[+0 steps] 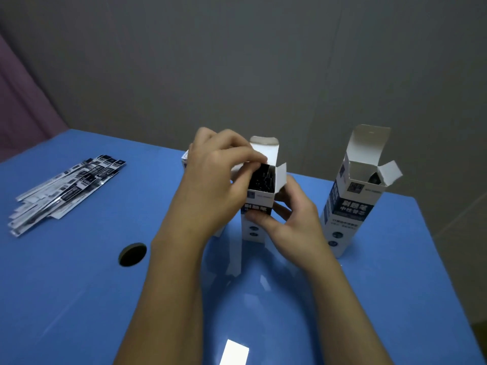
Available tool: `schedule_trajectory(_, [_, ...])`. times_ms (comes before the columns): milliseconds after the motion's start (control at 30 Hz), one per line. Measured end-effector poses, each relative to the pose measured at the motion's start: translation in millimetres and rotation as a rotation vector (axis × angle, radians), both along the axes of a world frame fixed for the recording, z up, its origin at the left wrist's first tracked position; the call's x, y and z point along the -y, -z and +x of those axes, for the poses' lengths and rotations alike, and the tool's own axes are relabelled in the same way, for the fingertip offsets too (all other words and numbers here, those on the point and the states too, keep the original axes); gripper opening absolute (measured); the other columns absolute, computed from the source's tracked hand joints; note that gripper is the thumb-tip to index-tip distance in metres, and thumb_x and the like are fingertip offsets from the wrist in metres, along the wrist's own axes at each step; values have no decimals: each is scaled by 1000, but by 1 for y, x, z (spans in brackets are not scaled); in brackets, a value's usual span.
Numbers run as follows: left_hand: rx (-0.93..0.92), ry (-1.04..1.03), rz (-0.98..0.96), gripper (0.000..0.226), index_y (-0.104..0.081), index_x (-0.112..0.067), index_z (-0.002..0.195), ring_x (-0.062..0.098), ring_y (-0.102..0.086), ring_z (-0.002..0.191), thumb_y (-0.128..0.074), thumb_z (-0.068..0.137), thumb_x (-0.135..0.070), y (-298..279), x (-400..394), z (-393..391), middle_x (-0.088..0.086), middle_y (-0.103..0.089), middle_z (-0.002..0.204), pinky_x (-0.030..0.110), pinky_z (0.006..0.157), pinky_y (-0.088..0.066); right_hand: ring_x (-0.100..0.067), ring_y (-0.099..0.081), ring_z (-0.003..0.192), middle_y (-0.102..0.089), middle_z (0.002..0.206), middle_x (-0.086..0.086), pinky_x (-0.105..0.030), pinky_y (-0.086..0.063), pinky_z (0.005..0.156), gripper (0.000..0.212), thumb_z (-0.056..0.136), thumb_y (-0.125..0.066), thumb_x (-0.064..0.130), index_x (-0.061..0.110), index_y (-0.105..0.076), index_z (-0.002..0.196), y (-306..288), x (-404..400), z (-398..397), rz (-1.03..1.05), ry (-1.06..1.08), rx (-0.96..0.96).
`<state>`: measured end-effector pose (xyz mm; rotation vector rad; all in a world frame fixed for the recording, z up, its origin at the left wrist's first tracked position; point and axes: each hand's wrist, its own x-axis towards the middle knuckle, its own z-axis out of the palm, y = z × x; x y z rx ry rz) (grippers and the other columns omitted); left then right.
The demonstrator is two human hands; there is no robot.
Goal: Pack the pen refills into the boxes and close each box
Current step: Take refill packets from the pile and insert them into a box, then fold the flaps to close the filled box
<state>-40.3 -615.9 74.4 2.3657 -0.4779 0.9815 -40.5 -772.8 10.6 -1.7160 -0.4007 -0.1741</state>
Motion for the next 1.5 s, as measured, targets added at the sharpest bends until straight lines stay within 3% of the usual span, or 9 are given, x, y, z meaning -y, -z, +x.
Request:
schedule_trajectory(100, [-47,42,-9,22,-73,-30,115,19,-46,101,-63,95,-27,-4,0,-9,-16,-64,111,39,90,-44,-6,-64,103,-69,105,14,-20,-51,92,51,78,-82,8,29,-58,117,-10,2,-7,-35,11,-36])
schedule_trajectory(300, [-9,-7,-96,35,-67,-28,126,15,-47,102,-63,93,-18,-44,-13,-41,-13,-61,114,41,91,-45,-2,-63,98,-69,102,14,-36,-55,92,42,77,-84,18,23,-59,111,-32,5,-14,-263,1,-162])
schedule_trajectory(533, [-94,-160,-249,55,-54,-29,138,13,-49,98,-65,91,-5,-50,-59,-101,-16,-60,115,9,87,-35,-23,-54,122,-54,137,-9,-30,-46,92,82,79,-82,43,8,-40,141,-29,18,-38,-635,58,-473])
schedule_trajectory(700, [-282,-344,-227,43,-62,-29,127,10,-53,90,-63,85,-21,-32,-102,-145,-15,-62,106,33,93,-45,-25,-57,103,-55,117,-7,-29,-45,72,49,87,-66,33,8,-45,124,-37,14,-79,-922,63,-519])
schedule_trajectory(767, [-424,-437,-151,38,-63,-31,124,9,-56,89,-60,86,-30,-25,-119,-163,-15,-62,106,41,97,-42,-19,-54,85,-51,95,0,-26,-39,59,24,87,-58,31,14,-49,101,-45,3,-96,-1085,-34,-529])
schedule_trajectory(933, [-699,-646,81,40,-57,-34,133,11,-53,120,-54,94,-41,-19,-157,-212,-13,-58,128,34,102,-32,-18,-51,79,-51,92,0,-26,-42,63,14,87,-53,30,17,-49,92,-65,-48,-117,-1320,-278,-426])
schedule_trajectory(1133, [-919,-742,228,52,-47,-35,143,15,-44,134,-49,93,-48,-22,-204,-250,-8,-52,142,39,107,-29,-19,-51,76,-51,88,0,-29,-39,59,13,87,-48,23,17,-49,98,-80,-112,-127,-1354,-272,-204])
schedule_trajectory(1300, [-971,-761,279,55,-45,-31,145,18,-44,135,-49,93,-48,-20,-259,-265,-4,-48,146,41,107,-30,-29,-53,115,-56,123,-8,-36,-45,80,39,89,-53,29,14,-46,124,-92,-182,-125,-1375,-190,-47])
schedule_trajectory(1500, [-1026,-746,294,57,-41,-26,148,21,-41,138,-49,95,-46,-17,-340,-268,1,-45,150,44,111,-30,-29,-53,119,-56,129,-7,-38,-48,91,43,87,-51,26,15,-47,129,-101,-276,-122,-1398,-178,-53])
